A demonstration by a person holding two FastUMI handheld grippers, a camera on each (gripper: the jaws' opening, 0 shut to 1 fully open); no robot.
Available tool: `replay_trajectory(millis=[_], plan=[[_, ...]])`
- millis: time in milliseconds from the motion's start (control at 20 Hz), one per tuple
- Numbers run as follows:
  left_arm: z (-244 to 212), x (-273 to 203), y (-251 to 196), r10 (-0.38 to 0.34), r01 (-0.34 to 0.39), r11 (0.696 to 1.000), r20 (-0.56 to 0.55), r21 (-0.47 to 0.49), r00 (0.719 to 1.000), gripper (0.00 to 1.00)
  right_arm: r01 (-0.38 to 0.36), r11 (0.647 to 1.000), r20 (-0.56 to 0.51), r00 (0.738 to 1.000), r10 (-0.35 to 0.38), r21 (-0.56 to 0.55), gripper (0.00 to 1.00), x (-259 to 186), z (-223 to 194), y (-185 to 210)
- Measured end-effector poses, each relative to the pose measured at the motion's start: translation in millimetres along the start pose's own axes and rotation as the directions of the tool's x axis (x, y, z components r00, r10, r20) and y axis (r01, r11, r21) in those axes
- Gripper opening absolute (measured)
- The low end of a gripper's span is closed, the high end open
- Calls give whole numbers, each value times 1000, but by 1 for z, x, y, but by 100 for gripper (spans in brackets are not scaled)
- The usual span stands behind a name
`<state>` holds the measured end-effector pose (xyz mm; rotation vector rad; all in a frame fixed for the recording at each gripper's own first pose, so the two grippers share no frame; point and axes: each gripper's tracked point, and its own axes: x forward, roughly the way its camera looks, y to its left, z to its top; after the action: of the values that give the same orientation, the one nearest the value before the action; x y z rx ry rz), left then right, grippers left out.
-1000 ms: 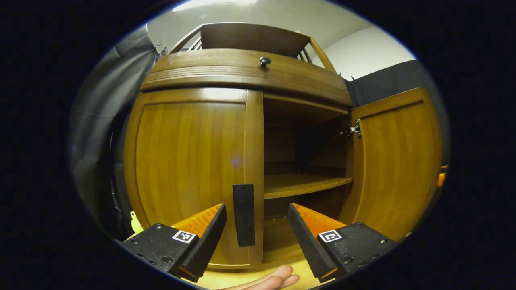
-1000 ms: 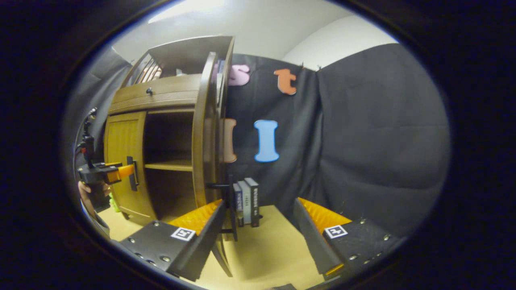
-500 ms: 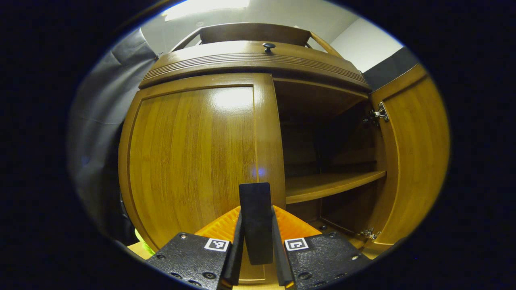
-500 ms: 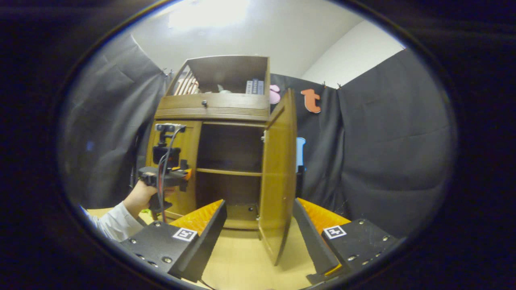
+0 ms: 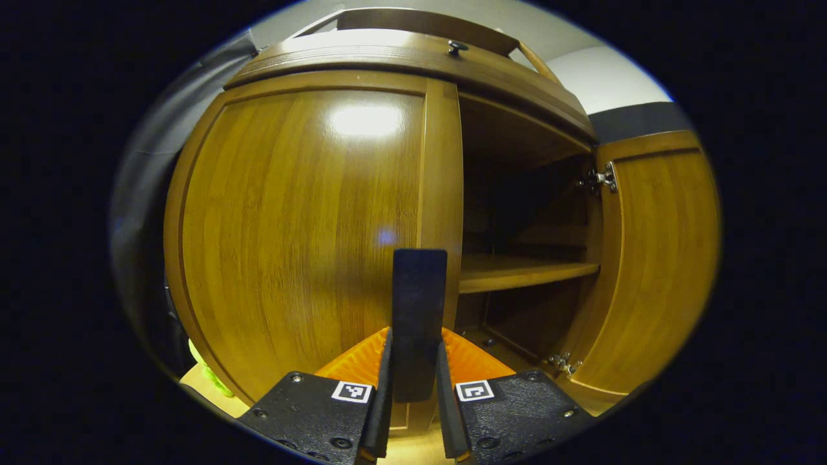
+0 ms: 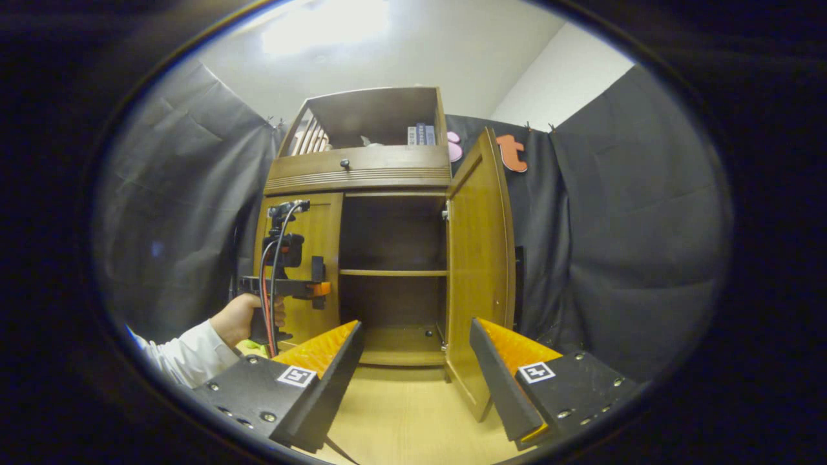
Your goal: Open the right door of the double-door shoe cabinet with the right hand, and open the left door with the left hand.
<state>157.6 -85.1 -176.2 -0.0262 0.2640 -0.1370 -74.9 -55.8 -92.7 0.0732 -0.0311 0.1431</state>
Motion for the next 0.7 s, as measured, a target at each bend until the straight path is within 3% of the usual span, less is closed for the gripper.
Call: replay_trajectory(millis=[150,300,450,500,700], plan=[[-3,-3,-1,-16,16,1000,-13,4,1000,34,30,999,-14,999,-31,-18,94,-4,1,-6],[-4,-7,0,-25,25,999,-31,23,999,30,-18,1000,2,1000,18,-6,98,-1,5,3],[-2,-15,-4,-38,38,999,-32,6,999,27,-71,997,-12,997,71,-7,94,0,-1,12],[0,-15,-3,-38,38,999,-35,7,999,27,-76,997,-20,997,76,-4,98,-1,-3,13],[5,-30,-6,-32,32,998,-2,48,1000,27,-77,997,-23,997,77,16,94,-2,-3,12]])
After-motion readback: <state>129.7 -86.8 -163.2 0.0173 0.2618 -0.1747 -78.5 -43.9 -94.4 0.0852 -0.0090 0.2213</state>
